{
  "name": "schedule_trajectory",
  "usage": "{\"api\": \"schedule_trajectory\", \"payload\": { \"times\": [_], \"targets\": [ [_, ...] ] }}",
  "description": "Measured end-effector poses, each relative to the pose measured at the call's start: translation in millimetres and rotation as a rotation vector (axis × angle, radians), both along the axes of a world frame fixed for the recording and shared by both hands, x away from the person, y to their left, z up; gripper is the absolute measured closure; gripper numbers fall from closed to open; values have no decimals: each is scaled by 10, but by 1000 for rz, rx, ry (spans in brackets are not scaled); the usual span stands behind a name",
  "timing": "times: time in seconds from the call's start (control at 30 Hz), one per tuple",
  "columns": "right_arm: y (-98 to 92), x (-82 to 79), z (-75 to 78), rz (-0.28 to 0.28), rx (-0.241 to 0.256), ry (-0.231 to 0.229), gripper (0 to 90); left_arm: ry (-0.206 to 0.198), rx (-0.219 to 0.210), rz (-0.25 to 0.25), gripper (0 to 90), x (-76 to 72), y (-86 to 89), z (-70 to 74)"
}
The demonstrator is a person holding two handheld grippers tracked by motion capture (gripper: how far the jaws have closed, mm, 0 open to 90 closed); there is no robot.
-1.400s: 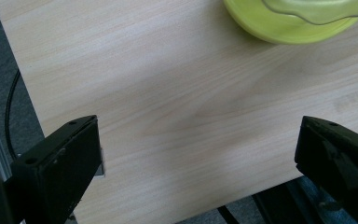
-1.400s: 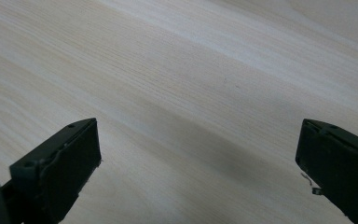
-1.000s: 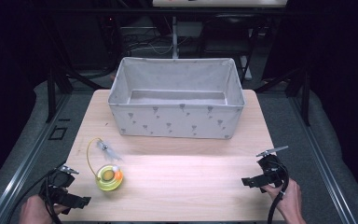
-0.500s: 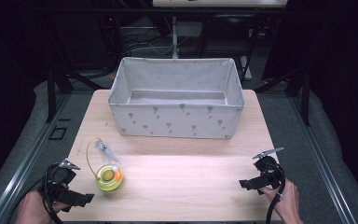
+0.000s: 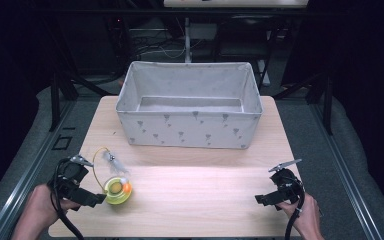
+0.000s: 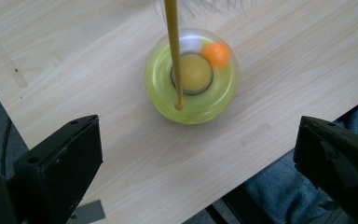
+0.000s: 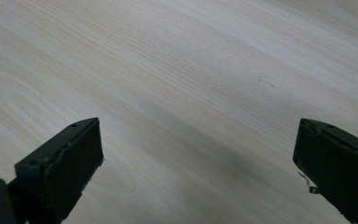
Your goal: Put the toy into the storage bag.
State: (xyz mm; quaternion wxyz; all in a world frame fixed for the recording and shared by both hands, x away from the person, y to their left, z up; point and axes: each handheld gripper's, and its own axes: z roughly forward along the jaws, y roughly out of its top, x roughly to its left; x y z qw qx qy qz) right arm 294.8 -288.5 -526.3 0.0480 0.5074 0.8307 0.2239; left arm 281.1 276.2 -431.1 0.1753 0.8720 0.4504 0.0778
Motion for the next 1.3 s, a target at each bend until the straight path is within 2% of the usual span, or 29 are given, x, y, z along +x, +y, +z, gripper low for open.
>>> {"api": "schedule_trajectory", "payload": {
  "times": [0.27, 0.37, 0.43, 0.53, 0.57, 0.67, 0.77, 0.83, 0.87, 1.0, 1.03, 1.3],
  "targets": [
    [18, -3, -4, 16, -4, -3, 17, 1, 7, -36, 46, 160, -14, 158],
    [4, 0, -3, 19, -6, 11, 17, 0, 8, -59, 85, 231, -37, 245],
    [6, 0, -5, 20, -6, 11, 17, -1, 12, -70, 144, 262, -50, 287],
    [7, 2, -8, 21, -7, 9, 17, 0, 16, -80, 181, 295, -62, 331],
    [8, 3, -7, 19, 1, 9, 18, 0, 10, -83, 251, 321, -67, 361],
    [-1, 4, -6, 24, -6, 14, 19, 3, 14, -94, 336, 361, -79, 405],
    [3, 1, -10, 20, 8, 17, 21, 7, 18, -111, 440, 386, -97, 457],
    [-2, 3, -5, 24, -8, 16, 22, 12, 21, -114, 458, 392, -104, 470],
    [3, 3, -10, 21, 7, 15, 22, 20, 29, -124, 512, 397, -117, 492],
    [4, 3, -14, 21, 10, 20, 23, 38, 43, -138, 565, 408, -140, 522],
    [-1, 5, -11, 24, -7, 21, 24, 44, 55, -145, 580, 413, -145, 529],
    [-1, 7, -21, 25, 7, 28, 27, 62, 63, -148, 689, 423, -138, 532]
  ]
}}
